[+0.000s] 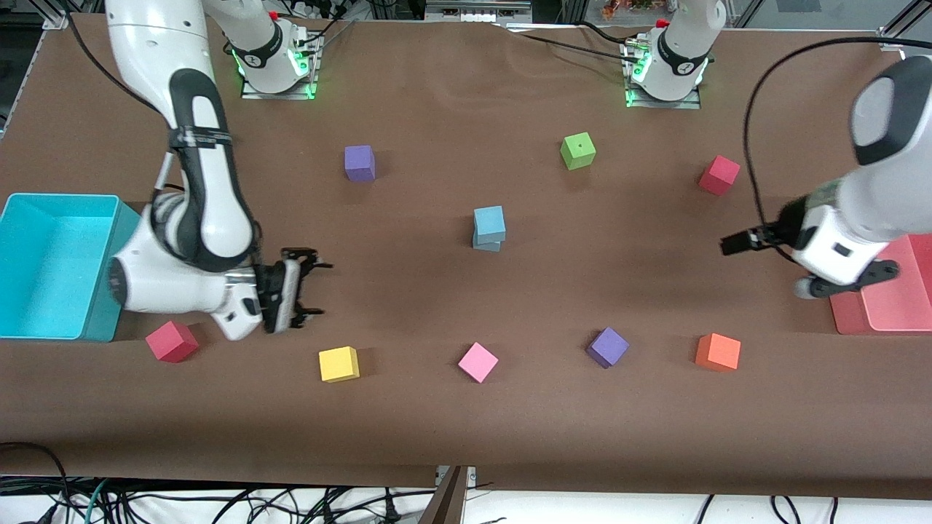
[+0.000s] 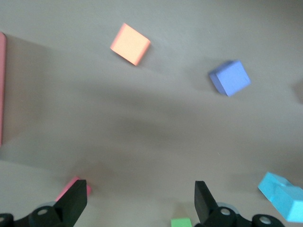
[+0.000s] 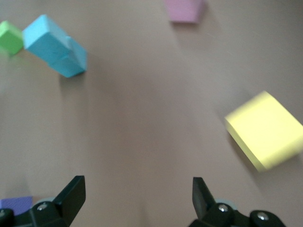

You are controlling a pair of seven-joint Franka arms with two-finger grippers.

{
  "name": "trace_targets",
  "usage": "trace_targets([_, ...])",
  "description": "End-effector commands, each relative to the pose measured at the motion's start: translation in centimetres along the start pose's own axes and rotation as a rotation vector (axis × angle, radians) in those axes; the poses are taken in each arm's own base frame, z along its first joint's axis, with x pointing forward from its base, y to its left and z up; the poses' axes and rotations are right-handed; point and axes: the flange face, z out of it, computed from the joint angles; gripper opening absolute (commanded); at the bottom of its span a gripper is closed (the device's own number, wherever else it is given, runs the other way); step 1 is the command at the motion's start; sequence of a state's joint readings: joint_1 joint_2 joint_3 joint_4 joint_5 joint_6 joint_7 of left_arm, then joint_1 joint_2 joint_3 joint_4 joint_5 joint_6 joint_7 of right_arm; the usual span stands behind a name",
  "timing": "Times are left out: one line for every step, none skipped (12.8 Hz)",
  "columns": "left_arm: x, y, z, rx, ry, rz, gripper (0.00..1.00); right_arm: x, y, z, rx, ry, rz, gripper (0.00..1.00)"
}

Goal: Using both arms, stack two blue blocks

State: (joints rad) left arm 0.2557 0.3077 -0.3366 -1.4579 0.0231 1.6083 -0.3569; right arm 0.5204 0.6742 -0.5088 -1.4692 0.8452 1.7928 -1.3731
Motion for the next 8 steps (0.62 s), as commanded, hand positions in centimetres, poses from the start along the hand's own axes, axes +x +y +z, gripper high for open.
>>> trace_targets([0.9, -2.7, -0.8, 0.002, 0.029, 0.040, 1.00, 2.0, -0.1, -4.8, -0.101, -0.166, 0.196, 1.00])
trace_targets([0.8, -2.9, -1.2, 0.004, 0.033, 0.071, 1.00, 2.6, -0.3, -6.0, -0.152, -0.250, 0.228, 1.00])
trace_targets([0.6, -3.4, -2.2, 0.027, 0.050, 0.094, 1.00, 2.6, -0.3, -7.0, -0.203, -0.327, 0.220, 1.00])
trace_targets([-0.1, -4.7, -3.4, 0.069, 0.070, 0.112, 1.00, 2.3, -0.1, -7.6, -0.247, -0.391, 0.207, 1.00])
trace_targets([-0.9, -4.4, -3.2, 0.087, 0.063, 0.162, 1.00, 2.3, -0.1, -8.6, -0.281, -0.418, 0.198, 1.00])
trace_targets([-1.8, -4.2, -3.8, 0.094, 0.073, 0.181, 1.00, 1.7, 0.3, -10.6, -0.318, -0.423, 0.219, 1.00])
trace_targets([-2.4, -3.3, -3.9, 0.098, 0.078, 0.187, 1.00, 1.0, 0.6, -12.9, -0.362, -0.420, 0.238, 1.00])
trace_targets([-3.0, -3.4, -4.6, 0.066, 0.091, 0.179, 1.00, 0.4, 0.9, -15.1, -0.405, -0.411, 0.255, 1.00])
